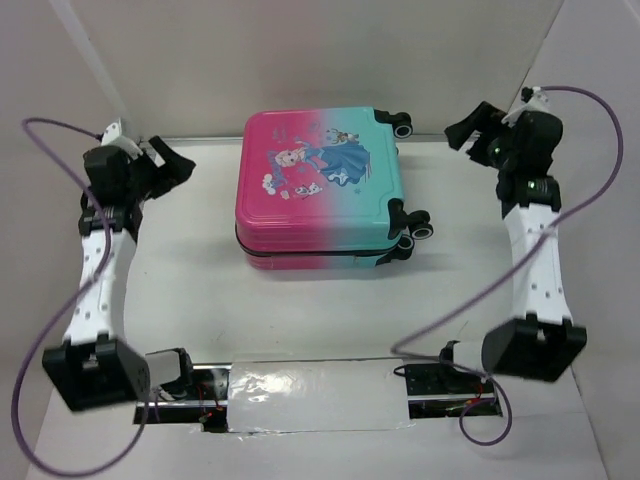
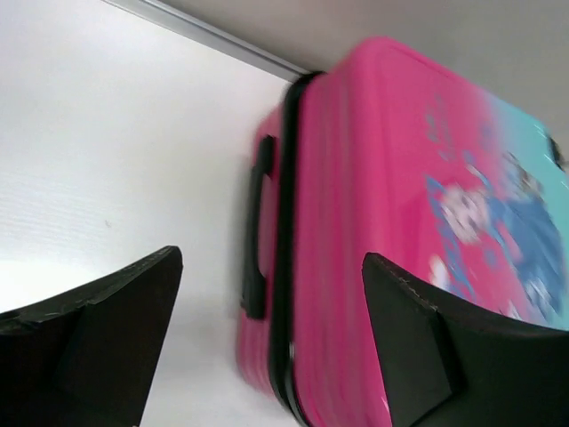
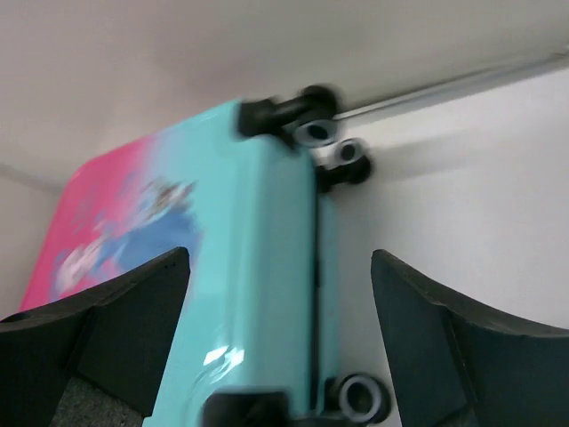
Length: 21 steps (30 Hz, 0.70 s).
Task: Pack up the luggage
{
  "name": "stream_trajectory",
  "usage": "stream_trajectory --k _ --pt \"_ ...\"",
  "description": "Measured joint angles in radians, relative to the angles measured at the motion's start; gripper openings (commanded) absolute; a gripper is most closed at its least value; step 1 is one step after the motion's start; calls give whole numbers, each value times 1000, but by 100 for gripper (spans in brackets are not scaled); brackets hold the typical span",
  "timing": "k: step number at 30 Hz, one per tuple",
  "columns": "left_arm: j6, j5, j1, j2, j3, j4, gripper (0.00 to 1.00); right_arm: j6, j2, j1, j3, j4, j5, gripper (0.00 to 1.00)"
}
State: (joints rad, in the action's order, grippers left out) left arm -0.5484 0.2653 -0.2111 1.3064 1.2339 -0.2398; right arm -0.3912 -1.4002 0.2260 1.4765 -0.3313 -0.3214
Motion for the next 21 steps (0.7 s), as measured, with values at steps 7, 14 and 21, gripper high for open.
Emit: stream_trajectory --k 7,14,21 --pt "-10 43 209 -484 -369 23 94 55 402 -333 -358 26 13 87" --pt "-85 28 412 -730 -721 9 90 15 568 -629 -627 -7 130 82" --pt "-108 -11 504 -640 -870 157 87 -26 511 -960 -731 22 330 81"
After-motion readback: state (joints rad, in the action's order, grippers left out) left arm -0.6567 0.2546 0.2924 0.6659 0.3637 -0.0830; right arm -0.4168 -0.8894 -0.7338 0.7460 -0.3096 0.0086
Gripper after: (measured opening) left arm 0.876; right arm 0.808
